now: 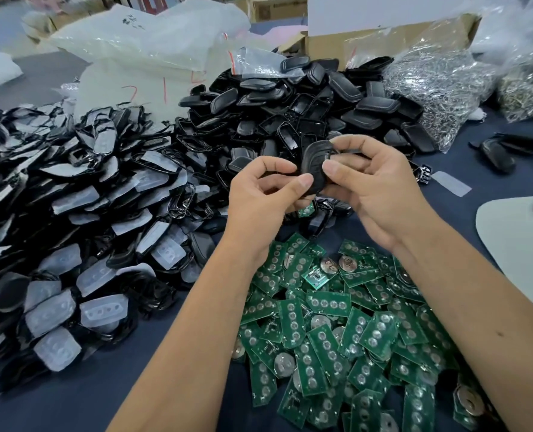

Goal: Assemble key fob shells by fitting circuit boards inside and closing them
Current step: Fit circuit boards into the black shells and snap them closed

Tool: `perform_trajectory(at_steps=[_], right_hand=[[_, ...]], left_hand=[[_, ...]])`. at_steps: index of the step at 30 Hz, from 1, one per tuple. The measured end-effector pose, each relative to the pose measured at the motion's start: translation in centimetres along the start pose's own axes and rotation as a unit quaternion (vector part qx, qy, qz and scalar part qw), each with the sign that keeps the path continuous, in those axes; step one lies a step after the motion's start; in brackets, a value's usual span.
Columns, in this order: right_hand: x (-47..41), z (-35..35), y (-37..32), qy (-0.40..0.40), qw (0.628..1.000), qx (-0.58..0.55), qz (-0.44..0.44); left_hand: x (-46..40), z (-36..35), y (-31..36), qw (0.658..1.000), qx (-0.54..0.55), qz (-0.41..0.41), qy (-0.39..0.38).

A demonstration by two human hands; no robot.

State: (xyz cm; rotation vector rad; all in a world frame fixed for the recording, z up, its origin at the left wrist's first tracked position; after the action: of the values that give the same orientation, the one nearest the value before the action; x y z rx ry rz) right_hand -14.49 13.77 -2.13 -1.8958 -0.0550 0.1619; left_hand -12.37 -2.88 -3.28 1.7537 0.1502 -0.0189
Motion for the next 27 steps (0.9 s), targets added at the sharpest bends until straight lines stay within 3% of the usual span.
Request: perform_trajectory(at_steps=[4, 10, 16, 27], right_hand=[[0.1, -0.6, 0.3, -0.007, 0.996, -0.078, -0.044], [0.1, -0.6, 0.1, -0.014, 0.994, -0.101, -0.045], [0.2, -0.1, 0.2, 0.006, 0.995, -0.084, -0.049], [0.4, -1.0, 0.5, 0.008, 0.990, -0.128, -0.057]], left_hand=[[-0.1, -0.1, 0.0, 0.999, 0.034, 0.012, -0.017], [0.2, -0.9, 0.2, 0.996, 0.031, 0.016, -0.087], [-0.2, -1.0, 0.0, 0.996, 0.006, 0.039, -0.080], [0.0, -1.4, 0.3, 0.990, 0.084, 0.054, -0.095]])
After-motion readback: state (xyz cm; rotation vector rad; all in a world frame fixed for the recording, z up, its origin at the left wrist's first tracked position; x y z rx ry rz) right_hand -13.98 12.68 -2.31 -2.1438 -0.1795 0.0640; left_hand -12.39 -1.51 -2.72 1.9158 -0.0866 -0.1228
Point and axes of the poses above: each hand's wrist, its own x-axis away from the middle knuckle, its own z-axis out of the back of the hand, y = z × x, the point moved 7 cm from there along -x, towards the middle knuckle, and after that the axes turned 2 degrees about -z, right-handed, at the moved point
